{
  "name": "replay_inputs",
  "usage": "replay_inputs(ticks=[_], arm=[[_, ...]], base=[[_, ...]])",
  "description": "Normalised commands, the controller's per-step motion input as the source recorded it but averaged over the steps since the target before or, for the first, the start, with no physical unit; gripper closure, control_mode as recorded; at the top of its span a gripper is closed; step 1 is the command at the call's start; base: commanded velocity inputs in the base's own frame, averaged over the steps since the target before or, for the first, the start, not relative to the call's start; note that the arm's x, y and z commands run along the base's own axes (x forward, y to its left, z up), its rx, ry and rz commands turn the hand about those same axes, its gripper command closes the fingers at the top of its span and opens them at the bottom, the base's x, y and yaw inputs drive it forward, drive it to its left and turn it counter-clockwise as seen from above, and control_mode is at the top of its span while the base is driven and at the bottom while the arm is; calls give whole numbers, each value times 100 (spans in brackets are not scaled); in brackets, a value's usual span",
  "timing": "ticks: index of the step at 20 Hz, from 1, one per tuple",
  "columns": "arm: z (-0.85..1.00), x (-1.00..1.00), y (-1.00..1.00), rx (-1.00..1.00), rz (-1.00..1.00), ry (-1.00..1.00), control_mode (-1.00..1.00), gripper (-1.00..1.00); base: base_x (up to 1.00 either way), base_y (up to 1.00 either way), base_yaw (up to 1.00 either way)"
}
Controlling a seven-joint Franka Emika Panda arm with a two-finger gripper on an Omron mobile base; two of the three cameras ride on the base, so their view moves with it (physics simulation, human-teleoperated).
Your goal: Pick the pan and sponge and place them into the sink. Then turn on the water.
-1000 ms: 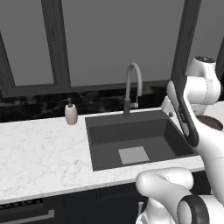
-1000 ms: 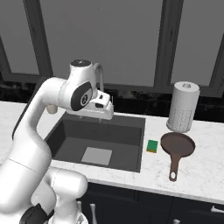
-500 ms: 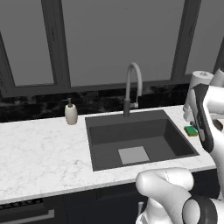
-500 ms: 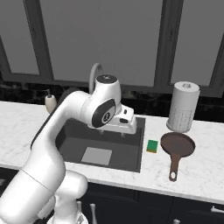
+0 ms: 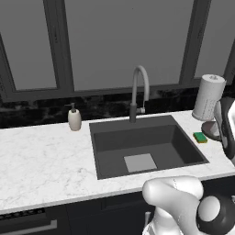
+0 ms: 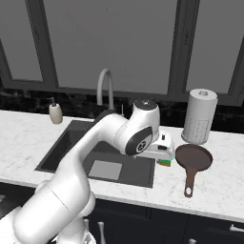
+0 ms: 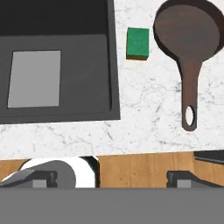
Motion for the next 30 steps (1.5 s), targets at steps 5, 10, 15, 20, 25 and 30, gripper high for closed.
replay_inputs(ticks=[5, 10, 15, 20, 25, 30], arm=[[-39, 1, -52, -1, 0, 7, -100, -100], [-33, 10, -42, 0, 1, 7, -100, -100], [-32, 16, -44, 0, 1, 5, -100, -100], [-32, 25, -40, 0, 3, 2, -100, -100], [-33, 34, -34, 0, 4, 0, -100, -100], [-26, 35, -28, 0, 2, 0, -100, -100]], base=[[0, 0, 0], [0, 0, 0], [0, 0, 0], [0, 0, 0], [0, 0, 0], [0, 0, 0]])
